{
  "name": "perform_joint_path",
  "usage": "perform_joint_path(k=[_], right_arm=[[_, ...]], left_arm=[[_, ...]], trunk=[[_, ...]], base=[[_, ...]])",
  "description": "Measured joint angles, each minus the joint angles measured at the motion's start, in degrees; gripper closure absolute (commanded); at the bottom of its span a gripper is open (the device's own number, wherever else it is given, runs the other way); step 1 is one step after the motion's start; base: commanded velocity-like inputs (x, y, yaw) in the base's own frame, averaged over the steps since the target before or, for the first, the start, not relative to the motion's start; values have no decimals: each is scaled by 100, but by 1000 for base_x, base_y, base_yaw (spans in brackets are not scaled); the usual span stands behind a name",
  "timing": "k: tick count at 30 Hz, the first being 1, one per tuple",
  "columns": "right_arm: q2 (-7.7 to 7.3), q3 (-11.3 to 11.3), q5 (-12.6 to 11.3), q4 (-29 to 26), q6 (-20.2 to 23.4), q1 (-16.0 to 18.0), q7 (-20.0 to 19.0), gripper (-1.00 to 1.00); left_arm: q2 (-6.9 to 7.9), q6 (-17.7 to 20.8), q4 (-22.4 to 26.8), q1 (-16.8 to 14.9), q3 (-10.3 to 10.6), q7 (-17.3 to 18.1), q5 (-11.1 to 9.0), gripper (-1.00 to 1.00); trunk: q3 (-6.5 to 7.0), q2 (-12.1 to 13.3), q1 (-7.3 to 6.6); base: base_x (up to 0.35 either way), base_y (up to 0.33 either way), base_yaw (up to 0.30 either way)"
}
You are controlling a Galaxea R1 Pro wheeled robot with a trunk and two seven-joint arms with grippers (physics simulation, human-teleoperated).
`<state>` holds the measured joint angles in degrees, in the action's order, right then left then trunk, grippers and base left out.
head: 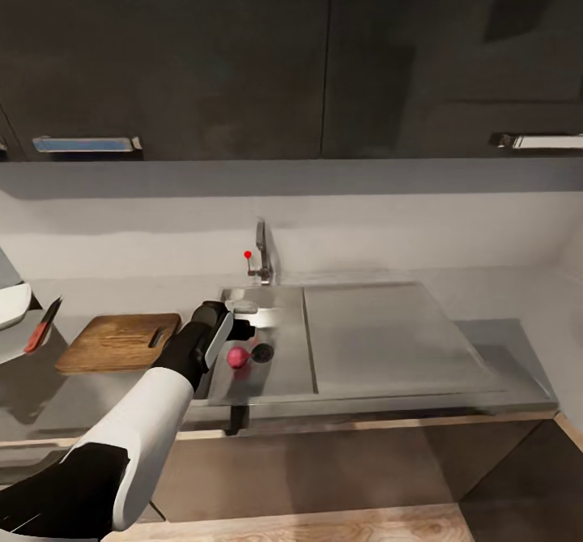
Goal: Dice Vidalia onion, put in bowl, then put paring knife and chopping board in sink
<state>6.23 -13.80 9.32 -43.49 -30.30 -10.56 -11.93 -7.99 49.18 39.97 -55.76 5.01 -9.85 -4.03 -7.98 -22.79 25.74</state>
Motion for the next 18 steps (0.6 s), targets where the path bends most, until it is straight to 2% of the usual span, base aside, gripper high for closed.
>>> perform_joint_path(k=[5,12,18], right_arm=[[0,0,0,0,0,0,0,-100],[0,0,0,3,0,0,0,-100],[0,-1,0,4,0,0,0,-100]], left_arm=[[5,-2,-42,0,0,0,-1,-100],[5,-188,-151,0,-4,-1,-1,-100],[5,-243,-278,0,-5,-2,-2,-100]], trunk=[[-46,-1,0],[-111,-1,-1],[-166,-1,1]], base=[[52,0,0],[201,0,0],[58,0,0]])
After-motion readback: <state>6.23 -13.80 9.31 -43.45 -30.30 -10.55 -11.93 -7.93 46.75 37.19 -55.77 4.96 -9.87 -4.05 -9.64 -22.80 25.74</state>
